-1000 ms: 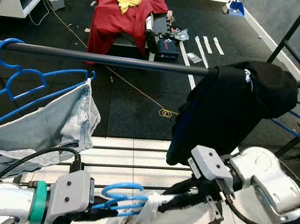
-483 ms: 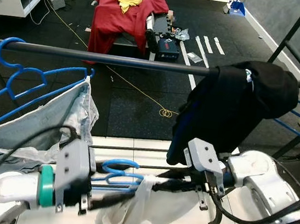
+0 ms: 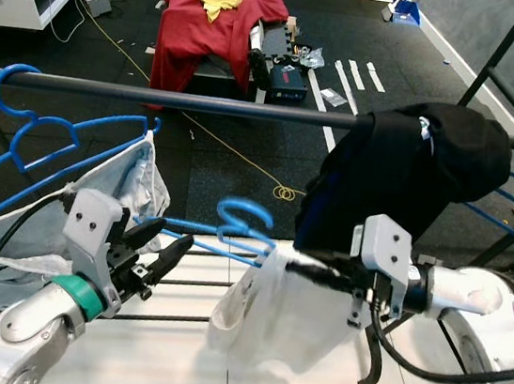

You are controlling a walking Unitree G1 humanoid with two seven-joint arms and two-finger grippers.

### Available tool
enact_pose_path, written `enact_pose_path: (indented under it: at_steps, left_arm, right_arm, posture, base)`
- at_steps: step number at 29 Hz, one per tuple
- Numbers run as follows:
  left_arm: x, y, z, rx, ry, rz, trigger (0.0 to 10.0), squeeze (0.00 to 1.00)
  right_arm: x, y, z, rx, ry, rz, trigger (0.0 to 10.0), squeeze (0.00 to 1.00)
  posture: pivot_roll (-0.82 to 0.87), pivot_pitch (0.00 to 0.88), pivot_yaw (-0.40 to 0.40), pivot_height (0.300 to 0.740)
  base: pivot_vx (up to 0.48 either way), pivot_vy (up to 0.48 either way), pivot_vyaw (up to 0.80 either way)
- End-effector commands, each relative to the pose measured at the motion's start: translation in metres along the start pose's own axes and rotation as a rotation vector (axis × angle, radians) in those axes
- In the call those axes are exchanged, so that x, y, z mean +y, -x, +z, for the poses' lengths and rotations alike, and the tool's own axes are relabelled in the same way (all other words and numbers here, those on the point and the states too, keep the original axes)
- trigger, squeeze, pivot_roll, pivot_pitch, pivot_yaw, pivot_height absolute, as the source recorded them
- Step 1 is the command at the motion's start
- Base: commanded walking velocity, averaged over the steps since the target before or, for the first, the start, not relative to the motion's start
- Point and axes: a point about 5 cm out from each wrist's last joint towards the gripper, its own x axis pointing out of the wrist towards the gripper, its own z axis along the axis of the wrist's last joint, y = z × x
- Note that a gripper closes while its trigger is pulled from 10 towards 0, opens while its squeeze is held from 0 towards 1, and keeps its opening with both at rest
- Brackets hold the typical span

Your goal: Hang hanger

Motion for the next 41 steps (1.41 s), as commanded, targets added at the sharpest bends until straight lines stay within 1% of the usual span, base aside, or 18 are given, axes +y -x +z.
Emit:
enact_pose_path:
  at_steps: [1,3,5,6,8,11,14,15,20,21,22,23,25,29,30,34,37,41]
  left_arm:
    - [0.005,0.001,-0.012,0.073,0.014,0.071,10.0,0.0]
    - [0.007,0.001,-0.022,0.171,0.015,0.086,10.0,0.0]
    - [0.005,0.001,-0.026,0.211,0.007,0.071,10.0,0.0]
    - [0.002,0.0,-0.031,0.257,-0.029,0.048,10.0,0.0]
    - [-0.008,-0.004,-0.036,0.299,-0.044,-0.008,10.0,0.0]
    - [-0.012,-0.006,-0.037,0.305,-0.047,-0.021,10.0,0.0]
    - [-0.02,-0.019,-0.03,0.307,-0.006,-0.004,10.0,0.0]
    - [-0.02,-0.019,-0.03,0.307,-0.006,-0.004,10.0,0.0]
    - [-0.021,-0.025,-0.026,0.322,-0.056,0.051,10.0,0.0]
    - [-0.024,-0.024,-0.024,0.29,-0.094,0.036,10.0,0.0]
    - [-0.027,-0.023,-0.023,0.255,-0.161,0.014,10.0,0.0]
    - [-0.027,-0.023,-0.023,0.255,-0.161,0.014,10.0,0.0]
    - [-0.03,-0.025,-0.02,0.234,-0.152,-0.039,10.0,0.0]
    - [-0.025,-0.029,-0.014,0.214,0.009,-0.075,10.0,0.0]
    - [-0.025,-0.029,-0.014,0.214,0.009,-0.075,10.0,0.0]
    - [-0.028,-0.03,-0.01,0.23,0.053,-0.193,10.0,0.0]
    - [-0.033,-0.027,-0.014,0.255,0.003,-0.249,10.0,0.0]
    - [-0.034,-0.025,-0.019,0.265,-0.009,-0.252,10.0,0.0]
  right_arm:
    - [-0.004,0.004,0.01,-0.052,0.047,-0.098,10.0,0.0]
    - [-0.005,0.003,0.014,-0.074,0.095,-0.2,10.0,0.0]
    - [-0.004,0.001,0.015,-0.088,0.104,-0.235,10.0,0.0]
    - [-0.003,-0.001,0.017,-0.104,0.112,-0.268,10.0,0.0]
    - [0.0,-0.006,0.022,-0.145,0.115,-0.317,10.0,0.0]
    - [0.0,-0.007,0.024,-0.159,0.117,-0.336,10.0,0.0]
    - [0.008,-0.015,0.03,-0.208,0.124,-0.375,10.0,0.0]
    - [0.008,-0.015,0.03,-0.208,0.124,-0.375,10.0,0.0]
    - [0.016,-0.022,0.033,-0.244,0.125,-0.415,10.0,0.0]
    - [0.016,-0.023,0.034,-0.268,0.11,-0.451,10.0,0.0]
    - [0.018,-0.027,0.034,-0.304,0.054,-0.495,10.0,0.0]
    - [0.018,-0.027,0.034,-0.304,0.054,-0.495,10.0,0.0]
    - [0.019,-0.031,0.034,-0.331,-0.007,-0.512,10.0,0.0]
    - [0.024,-0.037,0.041,-0.387,-0.042,-0.455,10.0,0.0]
    - [0.024,-0.037,0.041,-0.387,-0.042,-0.455,10.0,0.0]
    - [0.039,-0.045,0.048,-0.396,-0.068,-0.233,10.0,0.0]
    - [0.061,-0.046,0.039,-0.317,-0.07,-0.061,10.0,0.0]
    - [0.067,-0.045,0.032,-0.282,-0.079,-0.047,10.0,0.0]
  posture:
    - [-0.15,0.19,0.046,0.74]
    - [-0.16,0.187,0.057,0.74]
    - [-0.16,0.185,0.061,0.74]
    - [-0.16,0.183,0.065,0.74]
    - [-0.17,0.18,0.074,0.74]
    - [-0.17,0.18,0.074,0.74]
    - [-0.18,0.17,0.085,0.74]
    - [-0.18,0.17,0.085,0.74]
    - [-0.18,0.168,0.083,0.74]
    - [-0.18,0.166,0.081,0.74]
    - [-0.17,0.165,0.078,0.74]
    - [-0.17,0.165,0.078,0.74]
    - [-0.17,0.164,0.075,0.74]
    - [-0.16,0.162,0.072,0.74]
    - [-0.16,0.162,0.072,0.74]
    - [-0.16,0.162,0.072,0.74]
    - [-0.17,0.167,0.074,0.74]
    - [-0.17,0.17,0.07,0.74]
  base:
    - [0.0,0.0,0.0]
    - [0.0,0.0,0.0]
    - [0.0,0.0,0.0]
    - [0.0,0.0,0.0]
    - [0.0,0.0,0.0]
    - [0.0,0.0,0.0]
    - [0.0,0.0,0.0]
    - [0.0,0.0,0.0]
    - [0.0,0.0,0.0]
    - [0.0,0.0,0.0]
    - [0.0,0.0,0.0]
    - [0.0,0.0,0.0]
    - [0.0,0.0,0.0]
    - [0.0,0.0,0.0]
    - [0.0,0.0,0.0]
    - [0.0,0.0,0.0]
    - [0.0,0.0,0.0]
    - [0.0,0.0,0.0]
